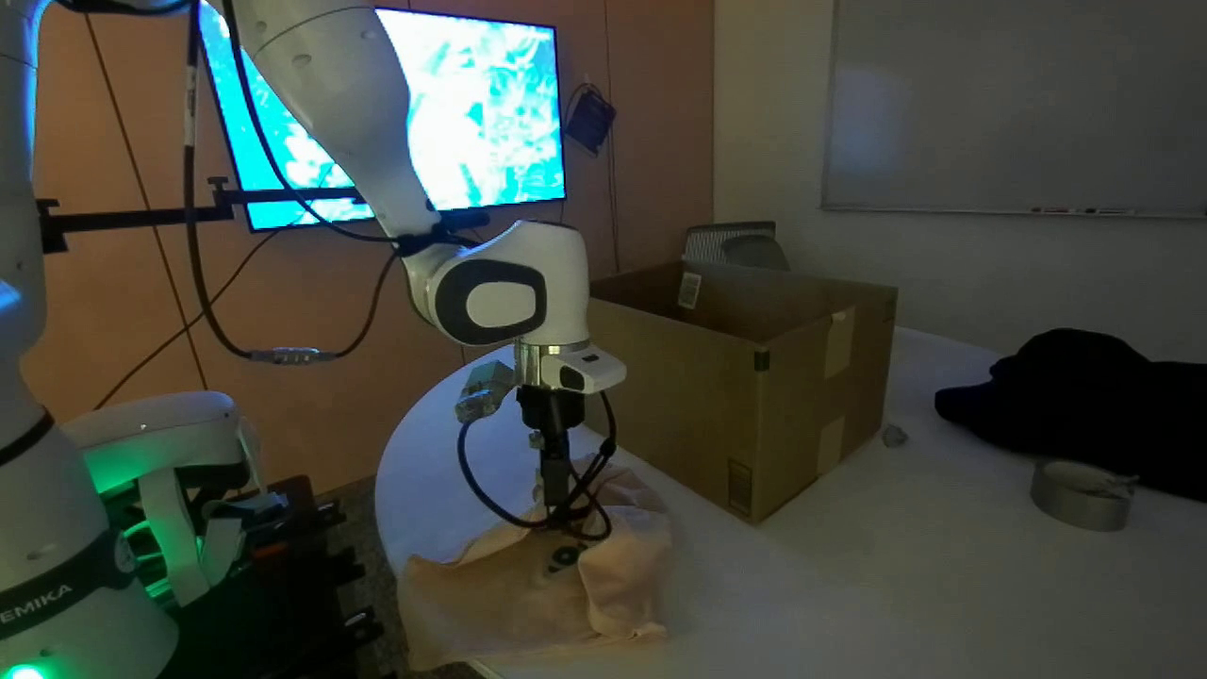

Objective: Put the marker in the cloth and wrap it

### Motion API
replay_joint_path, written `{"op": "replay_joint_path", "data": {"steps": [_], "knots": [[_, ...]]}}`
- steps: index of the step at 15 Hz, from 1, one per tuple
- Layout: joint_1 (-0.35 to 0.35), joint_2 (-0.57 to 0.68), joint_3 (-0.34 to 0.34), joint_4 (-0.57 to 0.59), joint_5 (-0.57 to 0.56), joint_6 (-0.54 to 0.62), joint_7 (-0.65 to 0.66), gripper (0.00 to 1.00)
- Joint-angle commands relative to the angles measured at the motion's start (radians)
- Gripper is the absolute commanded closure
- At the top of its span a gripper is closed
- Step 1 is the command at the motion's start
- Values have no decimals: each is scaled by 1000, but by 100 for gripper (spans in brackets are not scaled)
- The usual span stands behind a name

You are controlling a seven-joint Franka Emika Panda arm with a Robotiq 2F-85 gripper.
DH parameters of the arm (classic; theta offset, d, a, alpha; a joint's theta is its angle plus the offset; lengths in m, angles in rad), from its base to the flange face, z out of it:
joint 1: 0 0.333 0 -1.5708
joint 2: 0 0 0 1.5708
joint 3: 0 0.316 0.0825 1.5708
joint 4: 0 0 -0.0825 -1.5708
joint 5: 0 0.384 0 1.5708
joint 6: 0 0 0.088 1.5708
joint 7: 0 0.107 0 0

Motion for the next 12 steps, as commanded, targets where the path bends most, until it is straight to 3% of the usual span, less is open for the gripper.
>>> {"op": "replay_joint_path", "data": {"steps": [1,7,12], "knots": [[-74,-42,20,5,76,-14,-109,0],[-161,-53,29,28,168,-43,-275,0],[-247,-27,55,64,236,-115,-536,0]]}}
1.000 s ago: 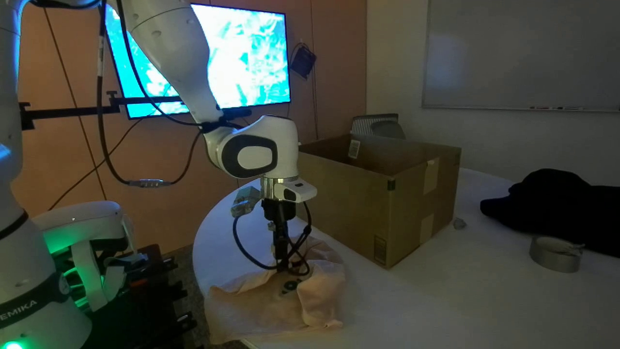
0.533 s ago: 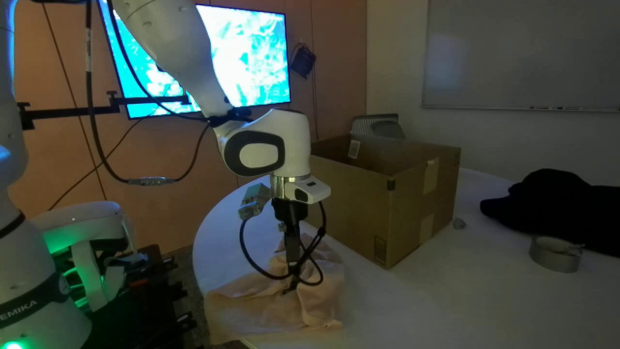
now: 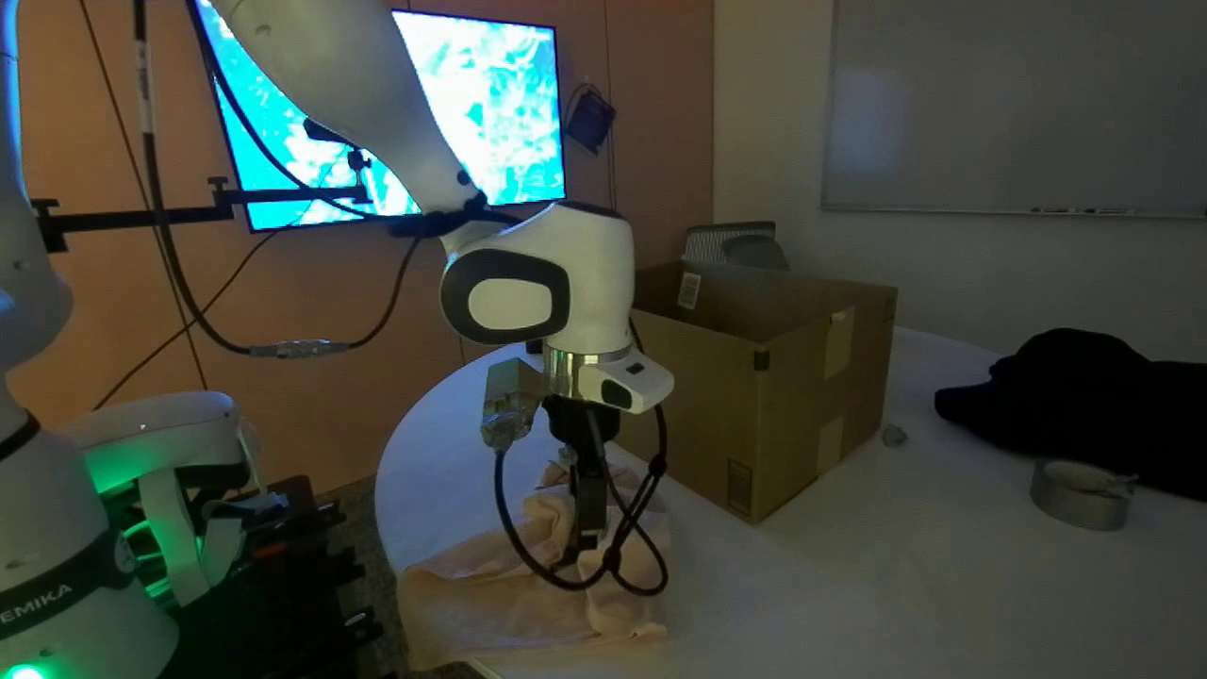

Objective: Put the marker in the cloth and wrap it

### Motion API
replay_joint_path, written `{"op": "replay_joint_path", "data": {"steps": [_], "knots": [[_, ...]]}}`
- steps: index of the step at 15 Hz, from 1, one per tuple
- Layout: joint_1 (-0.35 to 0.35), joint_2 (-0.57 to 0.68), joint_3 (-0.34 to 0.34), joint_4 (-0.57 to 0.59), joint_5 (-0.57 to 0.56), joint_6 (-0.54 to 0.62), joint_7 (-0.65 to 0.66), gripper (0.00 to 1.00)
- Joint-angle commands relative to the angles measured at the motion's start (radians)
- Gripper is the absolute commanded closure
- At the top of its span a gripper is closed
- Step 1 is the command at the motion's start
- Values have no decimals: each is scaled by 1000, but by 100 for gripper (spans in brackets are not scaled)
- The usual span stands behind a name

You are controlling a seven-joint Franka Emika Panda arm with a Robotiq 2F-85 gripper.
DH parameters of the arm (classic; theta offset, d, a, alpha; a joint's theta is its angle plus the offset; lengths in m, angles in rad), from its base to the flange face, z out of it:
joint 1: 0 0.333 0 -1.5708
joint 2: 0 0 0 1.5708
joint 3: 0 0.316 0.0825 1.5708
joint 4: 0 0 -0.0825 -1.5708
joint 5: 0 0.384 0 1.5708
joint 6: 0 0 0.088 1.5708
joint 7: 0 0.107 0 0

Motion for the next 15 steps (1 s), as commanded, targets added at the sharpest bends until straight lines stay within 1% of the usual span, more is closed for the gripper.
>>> {"op": "replay_joint_path", "data": {"steps": [1,5,7,11,15], "knots": [[-63,22,21,36,21,-55,-188,0],[-119,73,15,75,-9,-81,-384,0],[-145,111,17,104,-24,-90,-461,0],[-164,179,13,143,-89,-61,-501,0],[-157,229,21,166,-125,-31,-478,0]]}}
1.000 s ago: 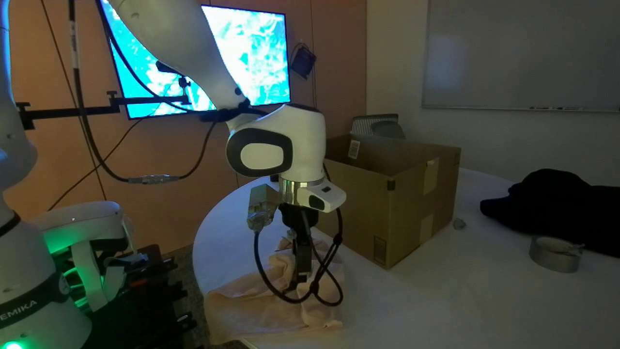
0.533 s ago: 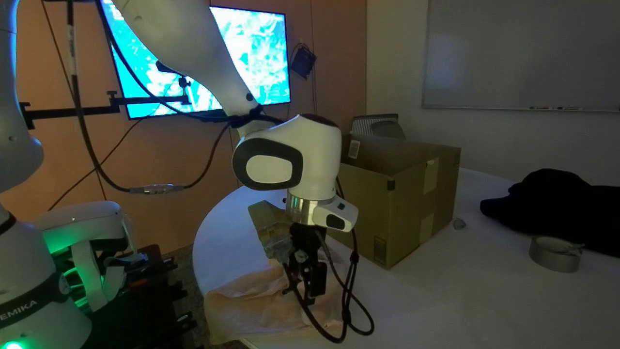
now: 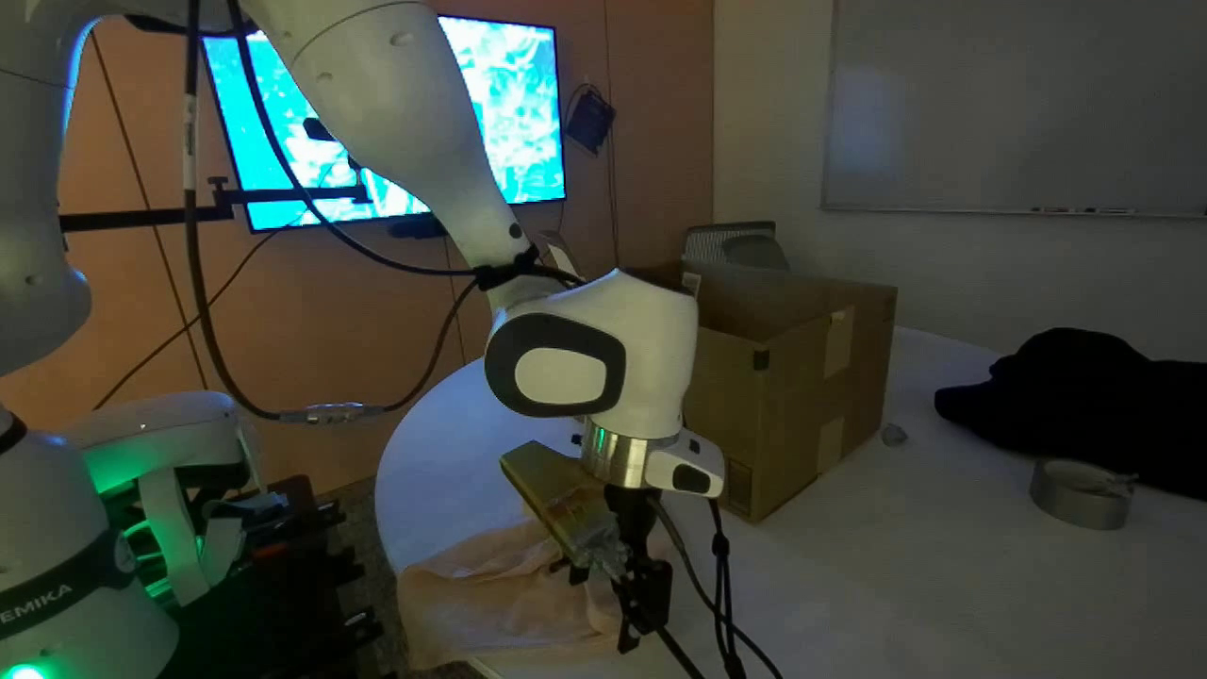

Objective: Put the marker in the cloth and wrap it

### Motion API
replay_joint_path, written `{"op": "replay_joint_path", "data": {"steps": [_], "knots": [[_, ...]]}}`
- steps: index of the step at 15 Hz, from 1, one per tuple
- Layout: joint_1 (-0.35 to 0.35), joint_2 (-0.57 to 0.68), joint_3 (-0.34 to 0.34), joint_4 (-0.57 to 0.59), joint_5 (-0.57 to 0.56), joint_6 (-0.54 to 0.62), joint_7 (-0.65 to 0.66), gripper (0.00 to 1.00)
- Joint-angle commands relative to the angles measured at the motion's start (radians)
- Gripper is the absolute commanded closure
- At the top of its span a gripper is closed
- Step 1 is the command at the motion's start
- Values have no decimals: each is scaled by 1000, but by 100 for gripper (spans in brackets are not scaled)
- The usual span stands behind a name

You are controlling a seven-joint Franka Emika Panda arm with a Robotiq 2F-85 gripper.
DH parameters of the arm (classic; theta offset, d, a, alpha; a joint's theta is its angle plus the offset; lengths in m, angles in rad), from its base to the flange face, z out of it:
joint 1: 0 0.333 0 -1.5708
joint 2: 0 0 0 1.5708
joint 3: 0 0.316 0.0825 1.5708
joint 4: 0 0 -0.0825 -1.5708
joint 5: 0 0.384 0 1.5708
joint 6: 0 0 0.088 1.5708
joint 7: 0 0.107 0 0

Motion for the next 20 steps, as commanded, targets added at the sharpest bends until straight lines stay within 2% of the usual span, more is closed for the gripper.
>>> {"op": "replay_joint_path", "data": {"steps": [1,6,14,15,17,20], "knots": [[-6,47,22,37,-28,25,-1,0],[-4,69,54,44,-22,27,3,0],[-4,141,51,81,-38,30,20,0],[0,148,50,85,-41,26,24,22],[1,150,51,91,-45,15,22,29],[-6,133,61,93,-43,-18,9,55]]}}
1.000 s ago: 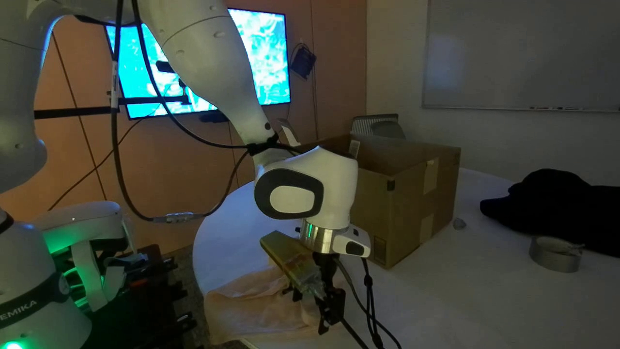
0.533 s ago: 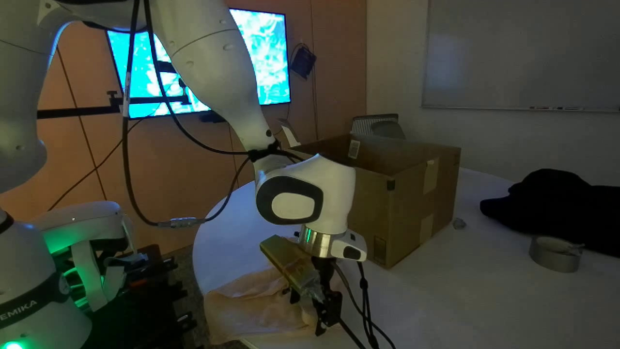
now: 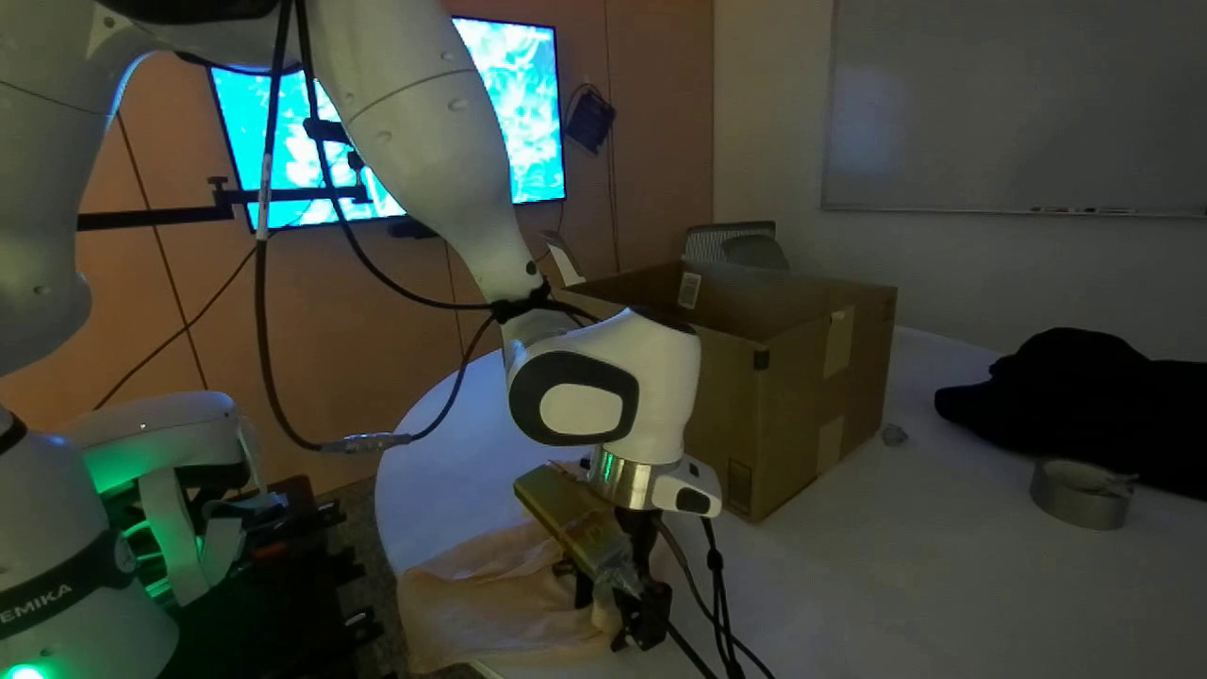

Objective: Put the marker in the cloth and wrap it

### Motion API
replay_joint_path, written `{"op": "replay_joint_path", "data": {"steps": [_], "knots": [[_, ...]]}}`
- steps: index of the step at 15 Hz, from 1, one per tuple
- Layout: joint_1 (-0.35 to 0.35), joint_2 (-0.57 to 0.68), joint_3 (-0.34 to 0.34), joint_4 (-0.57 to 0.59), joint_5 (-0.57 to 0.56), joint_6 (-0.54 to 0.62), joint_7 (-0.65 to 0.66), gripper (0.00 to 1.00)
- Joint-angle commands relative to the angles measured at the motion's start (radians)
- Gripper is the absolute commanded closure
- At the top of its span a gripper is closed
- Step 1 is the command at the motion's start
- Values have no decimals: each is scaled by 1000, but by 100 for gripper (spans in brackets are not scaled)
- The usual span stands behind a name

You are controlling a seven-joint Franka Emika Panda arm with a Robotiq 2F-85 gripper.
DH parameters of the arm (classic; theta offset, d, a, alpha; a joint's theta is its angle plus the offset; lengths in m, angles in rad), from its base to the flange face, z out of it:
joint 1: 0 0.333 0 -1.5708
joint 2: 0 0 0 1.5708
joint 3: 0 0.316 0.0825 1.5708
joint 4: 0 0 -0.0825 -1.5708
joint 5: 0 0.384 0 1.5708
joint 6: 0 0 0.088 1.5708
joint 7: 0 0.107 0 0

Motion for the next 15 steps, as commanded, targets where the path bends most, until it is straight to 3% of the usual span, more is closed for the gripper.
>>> {"op": "replay_joint_path", "data": {"steps": [1,6,15], "knots": [[-9,2,20,20,-10,-45,-1,62],[-6,-49,40,3,-6,-114,-21,97],[2,-184,68,-48,8,-172,-66,98]]}}
